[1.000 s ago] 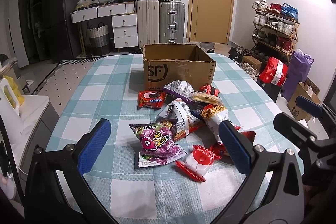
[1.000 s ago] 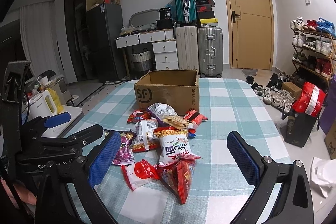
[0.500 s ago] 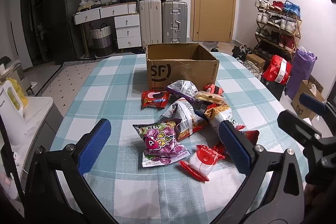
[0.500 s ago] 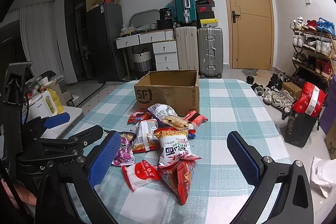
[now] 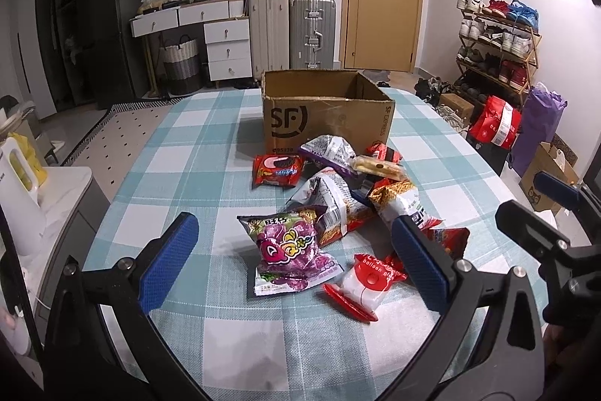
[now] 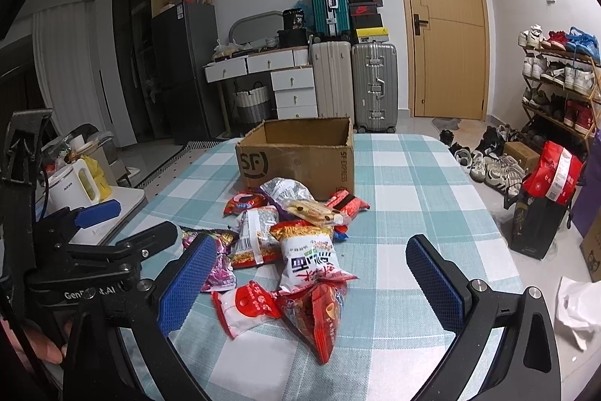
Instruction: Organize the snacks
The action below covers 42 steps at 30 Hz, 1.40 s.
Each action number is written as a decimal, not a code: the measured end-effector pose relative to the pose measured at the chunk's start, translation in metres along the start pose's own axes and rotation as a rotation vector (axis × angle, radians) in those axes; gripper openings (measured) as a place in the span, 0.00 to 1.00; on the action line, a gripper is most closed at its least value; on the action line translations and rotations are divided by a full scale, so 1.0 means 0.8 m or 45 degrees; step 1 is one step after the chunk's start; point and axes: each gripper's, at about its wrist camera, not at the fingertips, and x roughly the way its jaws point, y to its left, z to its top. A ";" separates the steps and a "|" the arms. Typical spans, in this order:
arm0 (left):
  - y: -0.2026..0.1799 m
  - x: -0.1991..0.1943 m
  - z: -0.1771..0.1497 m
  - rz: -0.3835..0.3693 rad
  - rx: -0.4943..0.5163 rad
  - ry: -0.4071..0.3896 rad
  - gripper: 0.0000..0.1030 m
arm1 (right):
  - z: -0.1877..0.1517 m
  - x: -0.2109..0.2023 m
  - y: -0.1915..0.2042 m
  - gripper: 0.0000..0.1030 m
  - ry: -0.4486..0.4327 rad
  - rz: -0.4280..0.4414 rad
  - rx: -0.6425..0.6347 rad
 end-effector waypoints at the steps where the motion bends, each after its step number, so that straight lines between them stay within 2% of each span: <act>1: 0.001 0.002 -0.002 -0.001 -0.003 0.005 0.99 | -0.002 0.002 -0.002 1.00 0.008 0.002 0.004; 19: 0.021 0.058 -0.025 -0.002 -0.030 0.100 0.99 | -0.055 0.080 -0.037 1.00 0.208 0.026 0.094; 34: 0.041 0.110 -0.031 -0.034 -0.051 0.162 0.99 | -0.077 0.147 -0.048 0.99 0.423 0.087 0.152; 35: 0.042 0.113 -0.031 -0.037 -0.054 0.163 0.99 | -0.077 0.150 -0.048 0.97 0.426 0.093 0.155; 38: 0.048 0.121 -0.030 -0.047 -0.069 0.172 0.99 | -0.080 0.160 -0.047 0.78 0.455 0.118 0.150; 42: 0.056 0.120 -0.033 -0.043 -0.081 0.180 0.99 | -0.079 0.167 -0.026 0.57 0.473 0.121 0.005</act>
